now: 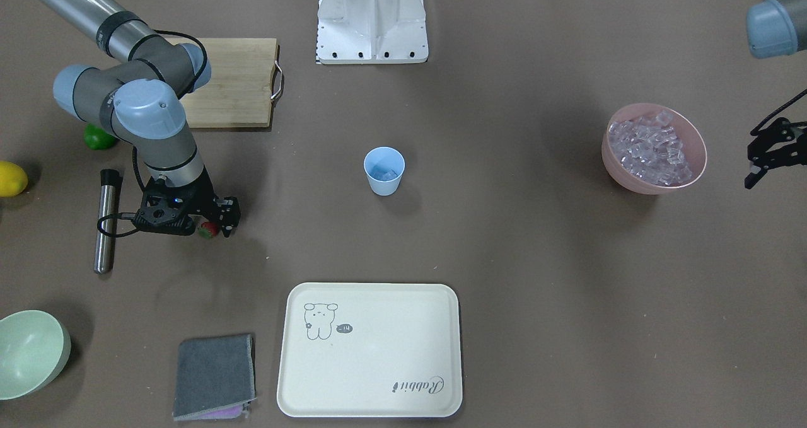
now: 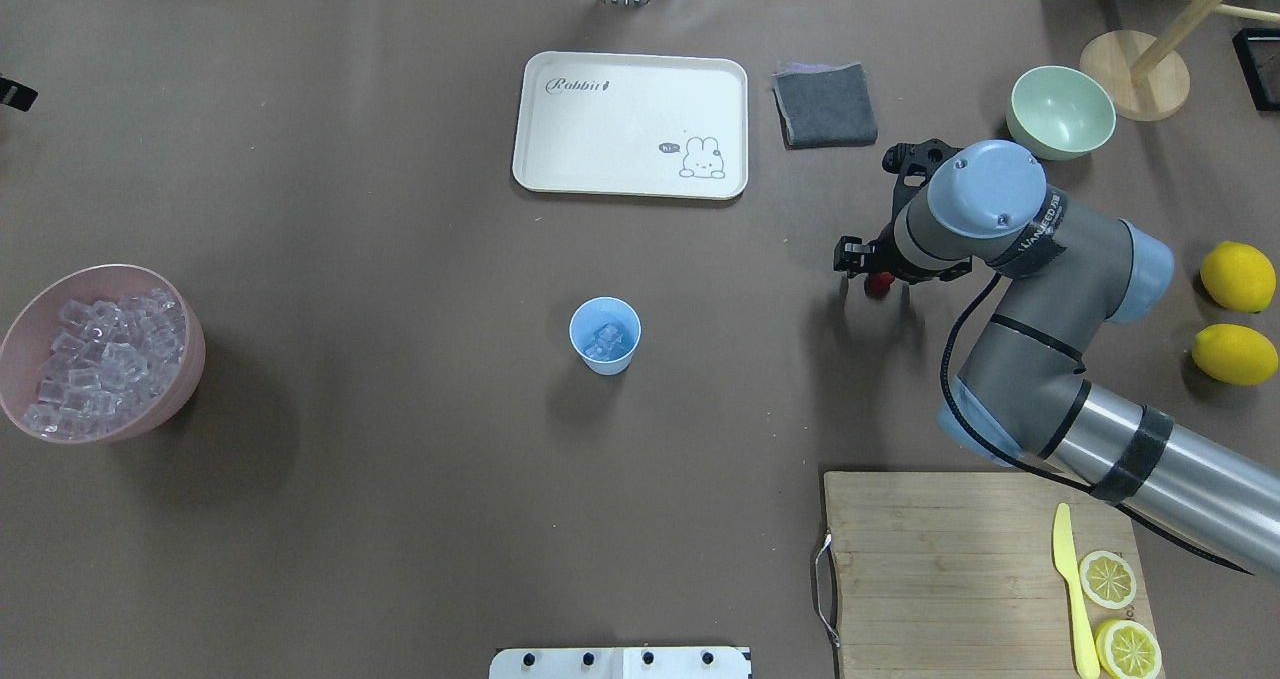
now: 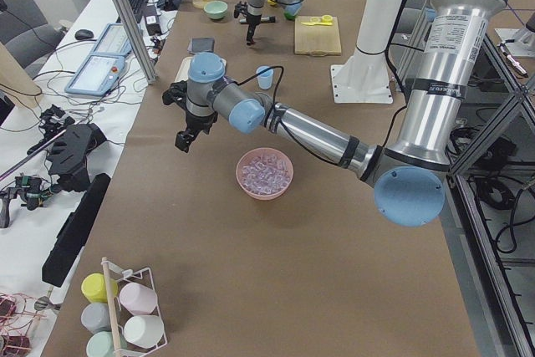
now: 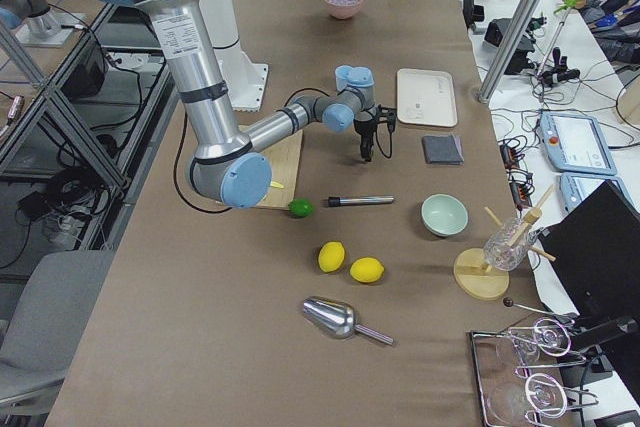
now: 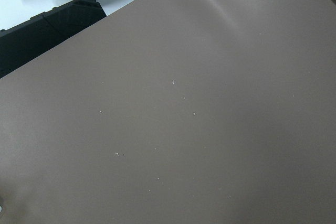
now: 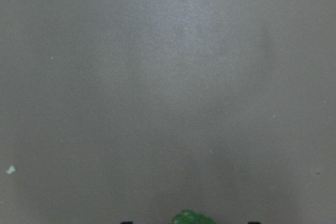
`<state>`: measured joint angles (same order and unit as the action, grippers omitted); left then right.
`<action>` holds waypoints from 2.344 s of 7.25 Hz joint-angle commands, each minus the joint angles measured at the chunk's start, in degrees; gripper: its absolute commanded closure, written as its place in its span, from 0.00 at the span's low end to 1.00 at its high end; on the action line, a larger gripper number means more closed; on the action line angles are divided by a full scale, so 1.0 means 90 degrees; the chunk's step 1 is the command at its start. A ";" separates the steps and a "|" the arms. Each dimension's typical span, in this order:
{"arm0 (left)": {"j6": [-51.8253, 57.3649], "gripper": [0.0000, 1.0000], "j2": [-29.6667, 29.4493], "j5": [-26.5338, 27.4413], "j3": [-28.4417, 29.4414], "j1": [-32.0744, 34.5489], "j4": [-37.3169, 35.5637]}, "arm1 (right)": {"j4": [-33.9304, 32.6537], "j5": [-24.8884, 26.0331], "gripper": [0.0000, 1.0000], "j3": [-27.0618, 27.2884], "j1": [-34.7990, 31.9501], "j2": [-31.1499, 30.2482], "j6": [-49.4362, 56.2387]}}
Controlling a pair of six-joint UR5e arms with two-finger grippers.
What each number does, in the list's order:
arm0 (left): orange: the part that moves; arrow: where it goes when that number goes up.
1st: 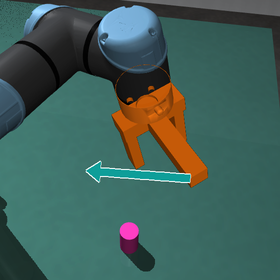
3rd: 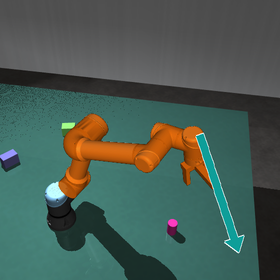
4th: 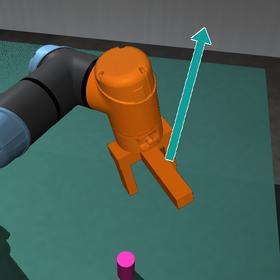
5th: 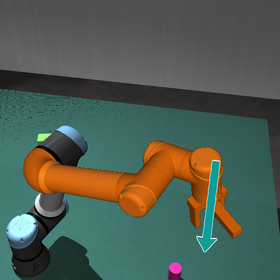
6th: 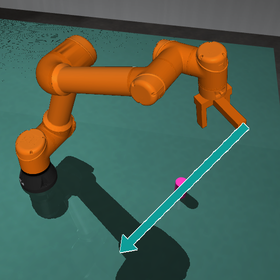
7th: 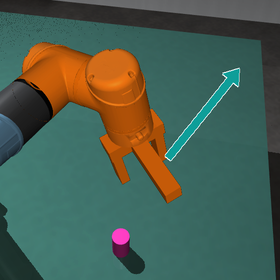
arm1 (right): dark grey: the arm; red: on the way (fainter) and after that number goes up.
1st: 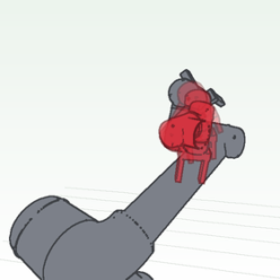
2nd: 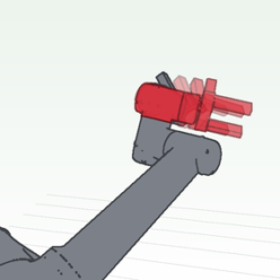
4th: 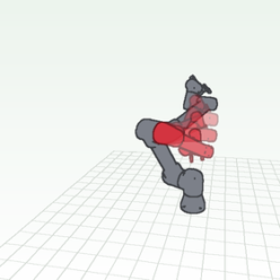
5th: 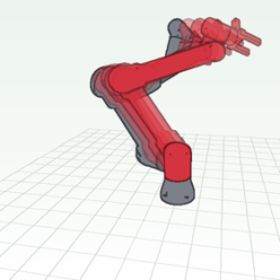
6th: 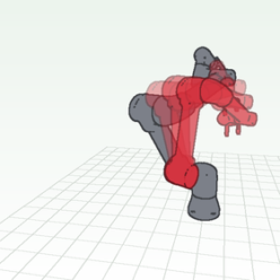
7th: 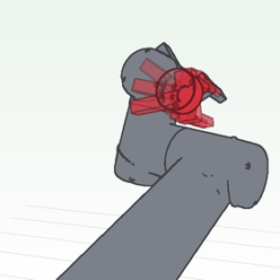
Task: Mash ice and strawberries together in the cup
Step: 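Close the right gripper on the strawberry and lift it, then carry the strawberry with the right gripper over the blue cup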
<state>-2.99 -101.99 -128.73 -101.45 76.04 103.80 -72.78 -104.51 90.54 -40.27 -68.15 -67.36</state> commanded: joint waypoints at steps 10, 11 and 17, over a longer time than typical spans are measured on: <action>-0.0058 0.03 0.0150 -0.0081 -0.0017 -0.0070 0.0078 | -0.0019 0.0274 1.00 0.1558 -0.0233 0.0267 0.0102; -0.0058 0.03 0.0150 -0.0081 -0.0017 -0.0080 0.0078 | -0.0019 0.0487 1.00 0.1648 -0.0049 0.0355 0.0112; -0.0068 0.03 0.0170 -0.0355 0.0042 -0.0080 0.0078 | -0.0010 0.1785 1.00 0.1639 0.1181 0.1176 0.0102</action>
<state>-3.56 -100.49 -131.78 -101.09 75.32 104.50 -72.88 -91.54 105.35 -32.04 -58.36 -66.46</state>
